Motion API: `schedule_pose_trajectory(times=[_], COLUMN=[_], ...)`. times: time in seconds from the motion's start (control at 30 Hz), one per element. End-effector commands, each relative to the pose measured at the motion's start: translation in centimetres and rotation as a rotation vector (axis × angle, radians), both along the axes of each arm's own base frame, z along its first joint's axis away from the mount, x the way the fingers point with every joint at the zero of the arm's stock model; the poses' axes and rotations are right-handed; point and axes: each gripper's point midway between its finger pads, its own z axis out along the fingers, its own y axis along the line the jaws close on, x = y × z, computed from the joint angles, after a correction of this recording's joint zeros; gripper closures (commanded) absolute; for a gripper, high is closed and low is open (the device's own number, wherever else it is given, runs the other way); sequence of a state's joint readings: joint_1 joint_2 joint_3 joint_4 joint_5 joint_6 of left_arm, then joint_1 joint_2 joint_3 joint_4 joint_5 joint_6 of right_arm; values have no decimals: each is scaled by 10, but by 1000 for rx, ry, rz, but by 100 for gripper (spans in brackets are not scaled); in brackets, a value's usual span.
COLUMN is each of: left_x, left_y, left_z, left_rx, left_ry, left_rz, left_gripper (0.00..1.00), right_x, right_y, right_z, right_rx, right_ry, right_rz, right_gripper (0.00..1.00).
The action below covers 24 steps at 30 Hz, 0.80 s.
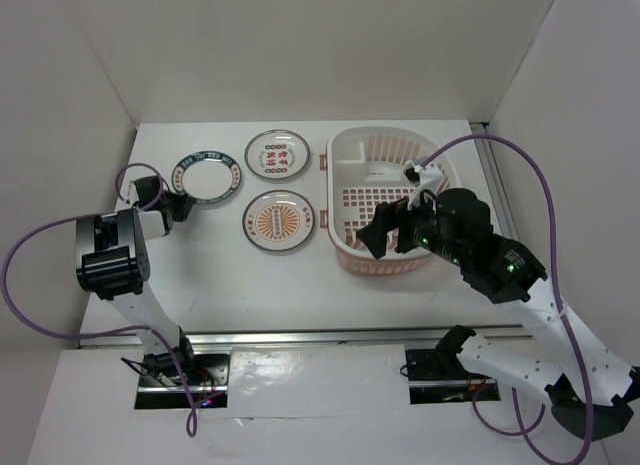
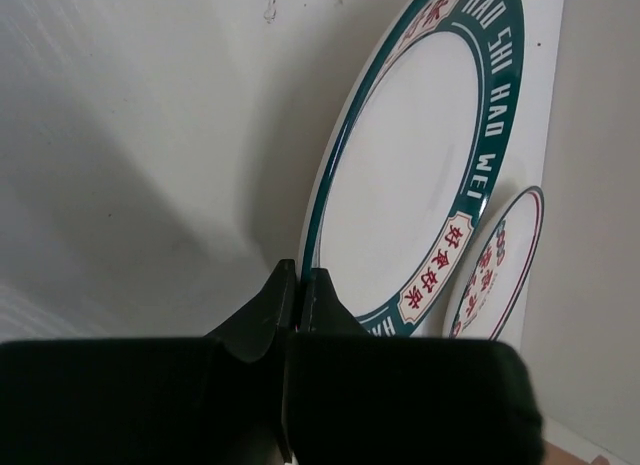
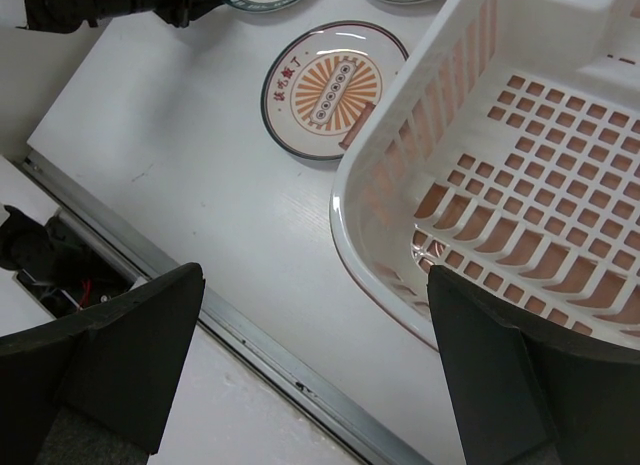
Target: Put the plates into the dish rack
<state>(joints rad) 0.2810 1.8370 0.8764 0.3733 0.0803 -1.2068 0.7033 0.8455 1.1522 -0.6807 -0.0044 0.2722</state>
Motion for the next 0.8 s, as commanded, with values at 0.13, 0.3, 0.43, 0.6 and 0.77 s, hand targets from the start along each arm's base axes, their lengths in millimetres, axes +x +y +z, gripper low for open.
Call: schedule_pose_trajectory(times=[0.13, 0.3, 0.43, 0.6, 0.77], left_x=[-30, -54, -78, -134, -184], left_y=[13, -2, -59, -113, -160], left_z=[72, 200, 245, 266, 300], left_rx=[165, 358, 417, 426, 458], left_ry=[-21, -260, -335, -523, -744], left_rz=[59, 2, -306, -540, -804], left_gripper=[100, 100, 100, 100, 100], right_x=[21, 29, 36, 60, 87], right_y=[10, 23, 38, 52, 69], right_z=[4, -4, 22, 53, 55], right_rx=[62, 52, 108, 121, 106], right_ry=[-42, -42, -148, -223, -244], right_rz=[-52, -15, 42, 35, 53], right_gripper=[0, 0, 0, 0, 0])
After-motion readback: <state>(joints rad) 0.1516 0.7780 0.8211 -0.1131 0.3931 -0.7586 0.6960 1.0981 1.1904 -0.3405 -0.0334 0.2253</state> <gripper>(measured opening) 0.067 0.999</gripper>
